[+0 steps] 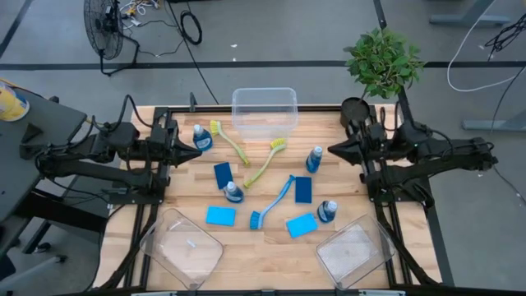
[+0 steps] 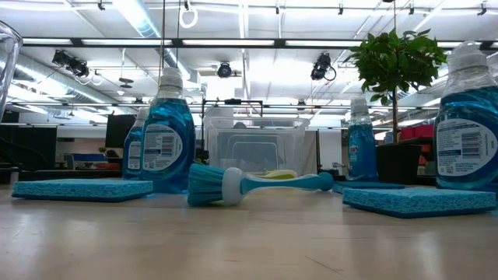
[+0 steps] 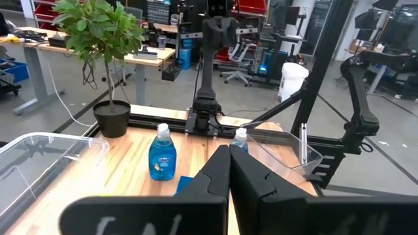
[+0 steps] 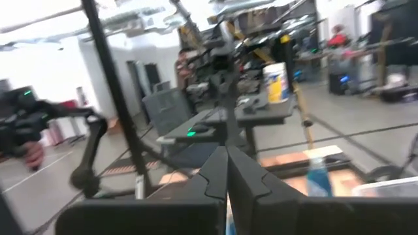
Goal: Pick & Place Kitchen Sink Supplies
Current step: Put the blue dishwashing liquid into the bottom right transparent bin
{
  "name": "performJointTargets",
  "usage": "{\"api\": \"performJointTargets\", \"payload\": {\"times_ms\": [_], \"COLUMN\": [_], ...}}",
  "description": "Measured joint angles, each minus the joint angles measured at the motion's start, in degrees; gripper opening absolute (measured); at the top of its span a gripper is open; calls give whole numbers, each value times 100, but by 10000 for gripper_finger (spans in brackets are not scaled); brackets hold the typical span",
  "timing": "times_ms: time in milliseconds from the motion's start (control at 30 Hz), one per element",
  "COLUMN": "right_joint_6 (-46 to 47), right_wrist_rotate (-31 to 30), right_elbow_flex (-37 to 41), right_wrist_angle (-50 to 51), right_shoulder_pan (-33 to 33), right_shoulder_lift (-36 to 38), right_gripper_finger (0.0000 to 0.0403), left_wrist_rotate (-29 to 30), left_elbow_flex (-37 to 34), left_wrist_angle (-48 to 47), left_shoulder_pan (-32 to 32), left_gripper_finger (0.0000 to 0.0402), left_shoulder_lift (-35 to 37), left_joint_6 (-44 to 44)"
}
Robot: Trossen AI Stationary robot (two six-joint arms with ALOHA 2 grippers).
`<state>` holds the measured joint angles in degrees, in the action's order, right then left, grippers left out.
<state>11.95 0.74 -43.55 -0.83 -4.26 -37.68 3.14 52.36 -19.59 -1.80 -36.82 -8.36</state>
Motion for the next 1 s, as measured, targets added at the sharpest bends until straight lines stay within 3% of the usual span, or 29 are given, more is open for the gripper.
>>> {"api": "performJointTargets", "payload": {"times_ms": [300, 833, 1000], "right_joint_6": [63, 104, 104], "right_wrist_rotate": [281, 277, 275], "right_elbow_flex": [0, 0, 0], "right_wrist_angle": [14, 12, 18], "right_shoulder_pan": [-277, -277, -277], "right_shoulder_lift": [-345, -425, -425], "right_gripper_finger": [9, 9, 9], "left_wrist_rotate": [0, 1, -232], "left_elbow_flex": [0, 0, 0], "left_wrist_angle": [6, 4, -66], "left_shoulder_pan": [0, 0, 0], "left_gripper_finger": [7, 7, 7], "left_shoulder_lift": [-93, -1285, -1515], "left_joint_6": [2, 11, 22]}}
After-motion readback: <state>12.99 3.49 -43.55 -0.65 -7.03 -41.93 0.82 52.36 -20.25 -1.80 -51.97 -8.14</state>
